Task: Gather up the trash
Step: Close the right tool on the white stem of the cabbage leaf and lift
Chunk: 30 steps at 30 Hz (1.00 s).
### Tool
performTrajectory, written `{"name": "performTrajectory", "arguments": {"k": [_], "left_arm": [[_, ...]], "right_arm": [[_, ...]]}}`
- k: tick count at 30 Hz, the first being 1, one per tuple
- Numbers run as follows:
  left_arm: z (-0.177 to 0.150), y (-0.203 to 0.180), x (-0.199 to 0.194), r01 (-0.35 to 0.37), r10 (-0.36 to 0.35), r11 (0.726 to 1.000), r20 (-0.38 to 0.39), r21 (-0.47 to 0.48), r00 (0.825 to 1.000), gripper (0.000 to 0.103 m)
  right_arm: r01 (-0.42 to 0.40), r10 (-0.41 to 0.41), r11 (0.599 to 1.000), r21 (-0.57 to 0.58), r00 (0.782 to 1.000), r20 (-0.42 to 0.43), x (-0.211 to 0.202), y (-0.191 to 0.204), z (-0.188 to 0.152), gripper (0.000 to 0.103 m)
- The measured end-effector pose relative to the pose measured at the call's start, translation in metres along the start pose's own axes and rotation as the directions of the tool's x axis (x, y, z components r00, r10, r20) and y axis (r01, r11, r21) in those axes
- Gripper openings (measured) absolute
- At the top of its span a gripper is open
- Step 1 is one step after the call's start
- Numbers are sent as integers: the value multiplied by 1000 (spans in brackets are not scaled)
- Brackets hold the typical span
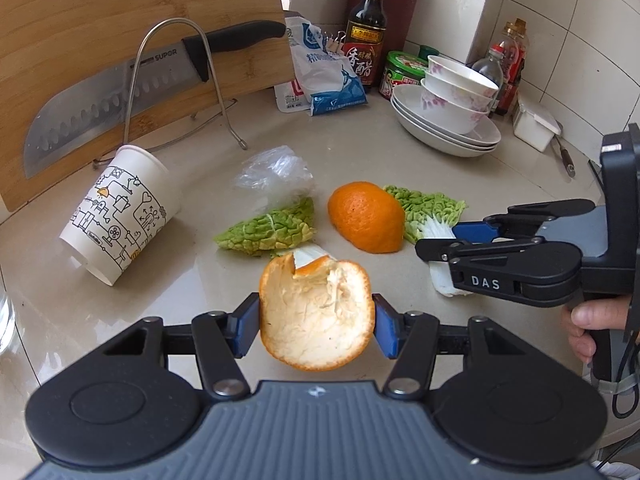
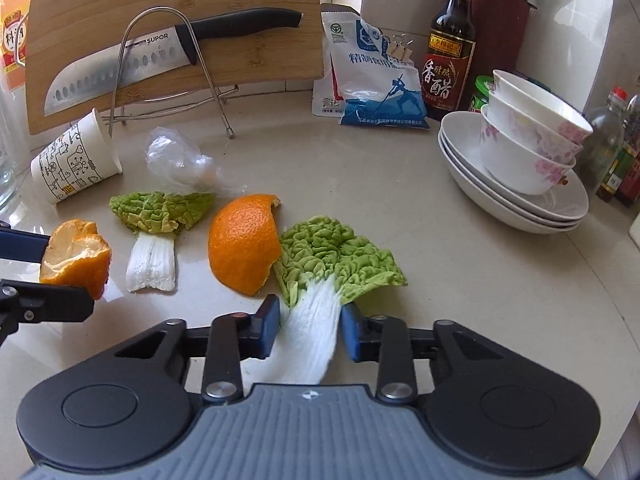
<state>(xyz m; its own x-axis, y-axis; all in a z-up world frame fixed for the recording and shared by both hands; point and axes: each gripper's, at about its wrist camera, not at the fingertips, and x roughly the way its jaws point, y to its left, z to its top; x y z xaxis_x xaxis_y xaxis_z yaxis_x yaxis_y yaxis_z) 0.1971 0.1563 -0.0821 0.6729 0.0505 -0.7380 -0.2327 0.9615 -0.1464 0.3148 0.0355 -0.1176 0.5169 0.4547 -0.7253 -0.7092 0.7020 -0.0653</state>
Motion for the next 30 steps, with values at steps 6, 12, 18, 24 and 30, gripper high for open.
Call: {"name": "performTrajectory", "arguments": {"k": [6,12,18,24,30], "left_arm": [[0,-5,1,17,-17,1000,-6,6,1000,57],[3,-10,1,35,-35,999,-10,21,999,57],[4,-15,0,48,-48,998,-13,37,999,57],[4,-22,3,67,-66,996,-16,53,998,57],[4,-27,4,81,-80,994,-21,68,997,57]], "right_arm": [[-25,25,1000,-7,999,35,-16,-7,0,11],[-40,40,999,-11,998,49,-29,-10,-4,8],[-47,48,999,-14,997,60,-42,-14,-5,5],[-40,40,999,-3,998,45,-39,-19,-11,5],[-95,93,995,33,994,65,-40,-16,-10,8]]}}
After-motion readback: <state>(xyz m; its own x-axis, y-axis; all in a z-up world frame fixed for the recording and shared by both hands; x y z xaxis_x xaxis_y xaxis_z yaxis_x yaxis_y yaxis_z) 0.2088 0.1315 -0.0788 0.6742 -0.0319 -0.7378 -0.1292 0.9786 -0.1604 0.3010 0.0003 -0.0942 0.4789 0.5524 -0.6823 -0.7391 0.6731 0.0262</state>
